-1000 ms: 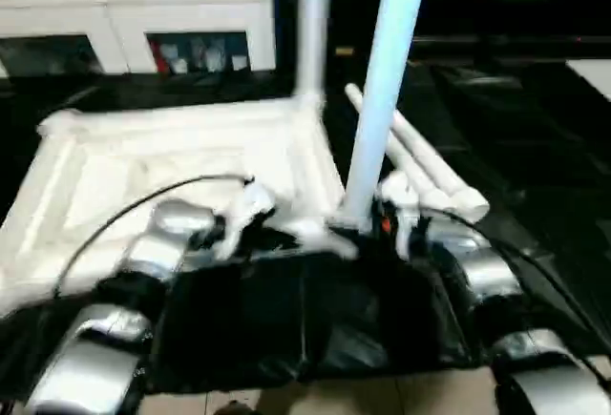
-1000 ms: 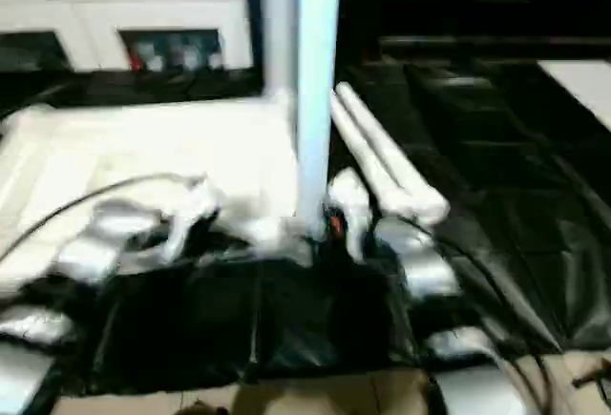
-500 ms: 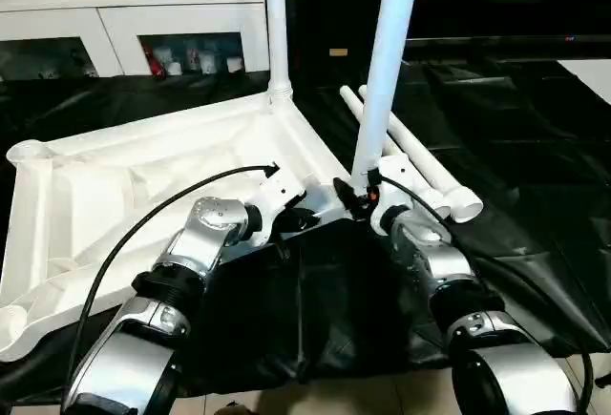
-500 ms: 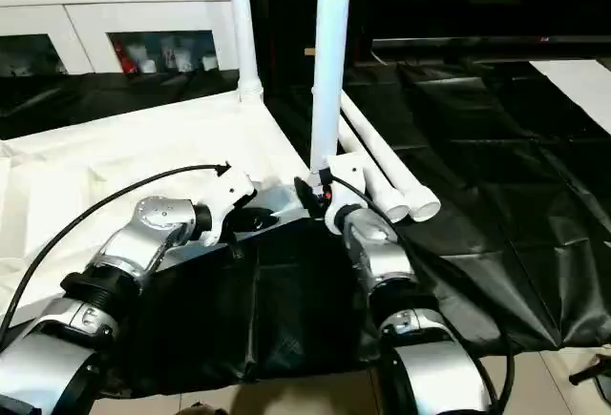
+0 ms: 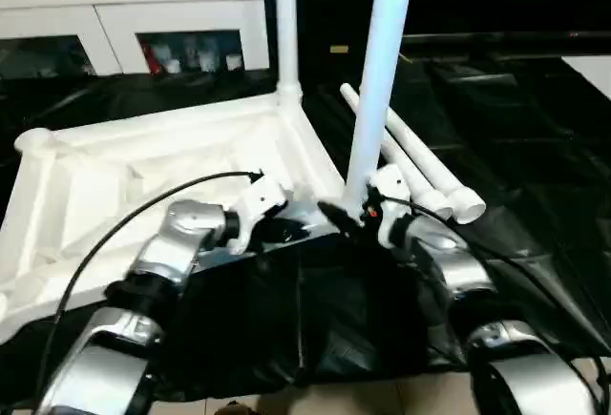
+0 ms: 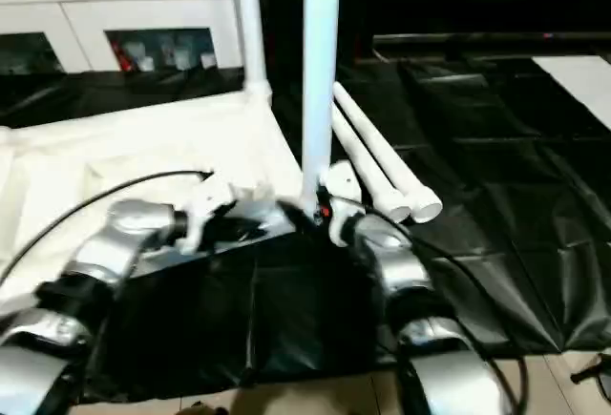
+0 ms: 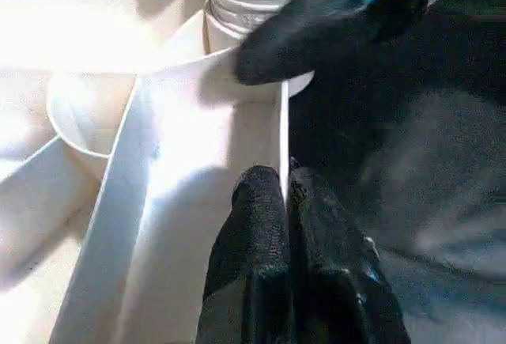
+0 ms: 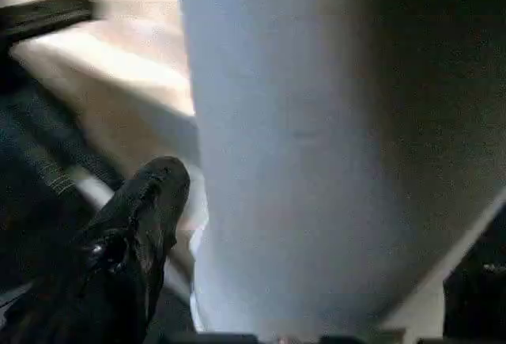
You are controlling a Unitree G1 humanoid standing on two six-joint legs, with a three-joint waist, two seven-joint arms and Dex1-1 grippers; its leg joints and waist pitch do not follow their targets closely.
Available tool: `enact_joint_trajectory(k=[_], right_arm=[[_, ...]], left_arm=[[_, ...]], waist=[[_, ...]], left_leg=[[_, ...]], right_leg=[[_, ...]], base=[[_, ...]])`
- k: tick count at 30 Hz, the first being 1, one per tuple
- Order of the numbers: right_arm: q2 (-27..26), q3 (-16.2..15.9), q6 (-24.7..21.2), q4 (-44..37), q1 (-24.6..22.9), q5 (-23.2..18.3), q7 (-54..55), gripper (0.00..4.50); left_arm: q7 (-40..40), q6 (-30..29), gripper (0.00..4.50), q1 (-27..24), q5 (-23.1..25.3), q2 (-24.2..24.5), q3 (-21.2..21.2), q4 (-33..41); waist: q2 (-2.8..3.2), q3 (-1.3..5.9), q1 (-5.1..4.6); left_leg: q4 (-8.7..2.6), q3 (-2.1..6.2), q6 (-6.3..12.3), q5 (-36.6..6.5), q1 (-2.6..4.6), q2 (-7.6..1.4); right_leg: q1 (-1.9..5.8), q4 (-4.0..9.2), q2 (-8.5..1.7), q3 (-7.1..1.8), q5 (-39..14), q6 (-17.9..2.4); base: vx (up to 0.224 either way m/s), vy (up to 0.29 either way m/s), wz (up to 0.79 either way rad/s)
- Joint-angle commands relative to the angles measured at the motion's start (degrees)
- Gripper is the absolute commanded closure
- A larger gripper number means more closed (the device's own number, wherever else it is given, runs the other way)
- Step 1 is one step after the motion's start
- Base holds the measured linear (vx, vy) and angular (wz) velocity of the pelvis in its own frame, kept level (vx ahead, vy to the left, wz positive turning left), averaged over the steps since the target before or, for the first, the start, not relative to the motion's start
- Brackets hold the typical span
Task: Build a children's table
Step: Rotate leg to tighten
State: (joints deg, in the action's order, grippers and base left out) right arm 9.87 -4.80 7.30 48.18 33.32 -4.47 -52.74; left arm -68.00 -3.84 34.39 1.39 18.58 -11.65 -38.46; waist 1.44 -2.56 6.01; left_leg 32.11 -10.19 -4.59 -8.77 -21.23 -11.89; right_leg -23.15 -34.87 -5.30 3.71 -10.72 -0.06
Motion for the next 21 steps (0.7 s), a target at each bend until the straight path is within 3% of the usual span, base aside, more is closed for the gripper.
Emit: enact_joint_trajectory(k=[1, 2, 4, 7, 10, 16, 21], right_arm=[[0.1, -3.2, -1.6, -1.8, -0.7, -0.6, -6.8, 0.61], [1.9, -4.2, -2.9, -3.7, -1.3, -1.3, -12.0, 0.61], [3.6, -5.4, -4.2, -5.4, -1.7, -1.7, -16.8, 0.61], [4.4, -6.1, -4.6, -6.2, -1.8, -1.6, -19.0, 0.61], [6.5, -8.1, -5.5, -8.1, -1.6, -1.1, -23.9, 0.94], [6.7, -9.6, -7.3, -10.0, -2.1, -1.1, -26.0, 1.31], [5.3, -8.6, -8.5, -10.0, -2.8, -1.9, -23.4, 1.65]], left_arm=[[-4.7, 1.9, 4.50, 0.2, -4.3, -1.2, -0.7, 3.1], [-7.0, 1.8, 4.50, -0.1, -4.8, -0.2, -0.8, 3.6], [-9.3, 1.7, 4.50, -0.3, -5.2, 0.8, -1.1, 4.0], [-10.6, 2.0, 4.50, -0.4, -5.4, 1.4, -1.2, 4.2], [-14.5, 2.1, 4.50, -1.3, -5.7, 2.8, -1.9, 5.4], [-15.9, 2.3, 4.50, -1.6, -5.5, 3.7, -2.3, 5.6], [-14.1, 2.0, 4.50, -1.5, -5.2, 3.3, -1.7, 5.3]], waist=[[-0.47, 3.44, 0.28], [-0.47, 3.33, 0.46], [-0.53, 3.32, 0.73], [-0.44, 3.38, 0.94], [-0.34, 3.44, 1.17], [-0.43, 3.47, 1.47], [-0.42, 3.47, 1.50]], left_leg=[[-3.30, -0.09, 3.78, -15.9, 0.43, -1.23], [-3.40, -0.10, 3.41, -17.2, 0.57, -1.26], [-3.45, -0.04, 3.47, -17.1, 0.54, -1.36], [-3.45, -0.04, 3.26, -16.7, 0.61, -1.44], [-3.46, 0.03, 2.82, -16.7, 0.65, -1.43], [-3.44, 0.02, 2.80, -16.2, 0.63, -1.42], [-3.47, 0.02, 2.46, -16.2, 0.68, -1.43]], right_leg=[[2.89, 4.05, -2.58, -1.95, -10.2, -13.7], [2.75, 4.29, -2.64, -2.01, -12.9, -13.4], [2.79, 4.33, -2.70, -2.09, -13.4, -13.0], [2.62, 4.21, -2.68, -2.13, -12.4, -13.4], [2.67, 4.04, -2.67, -2.07, -11.6, -13.8], [2.68, 3.99, -2.78, -2.09, -11.4, -13.8], [2.61, 3.98, -2.77, -2.10, -11.5, -13.7]], base=[[0.000, 0.000, 0.00], [0.000, 0.000, 0.00], [0.000, 0.000, 0.00], [0.000, 0.000, 0.00], [0.000, 0.000, 0.00], [0.000, 0.000, 0.00], [0.000, 0.000, 0.00]])
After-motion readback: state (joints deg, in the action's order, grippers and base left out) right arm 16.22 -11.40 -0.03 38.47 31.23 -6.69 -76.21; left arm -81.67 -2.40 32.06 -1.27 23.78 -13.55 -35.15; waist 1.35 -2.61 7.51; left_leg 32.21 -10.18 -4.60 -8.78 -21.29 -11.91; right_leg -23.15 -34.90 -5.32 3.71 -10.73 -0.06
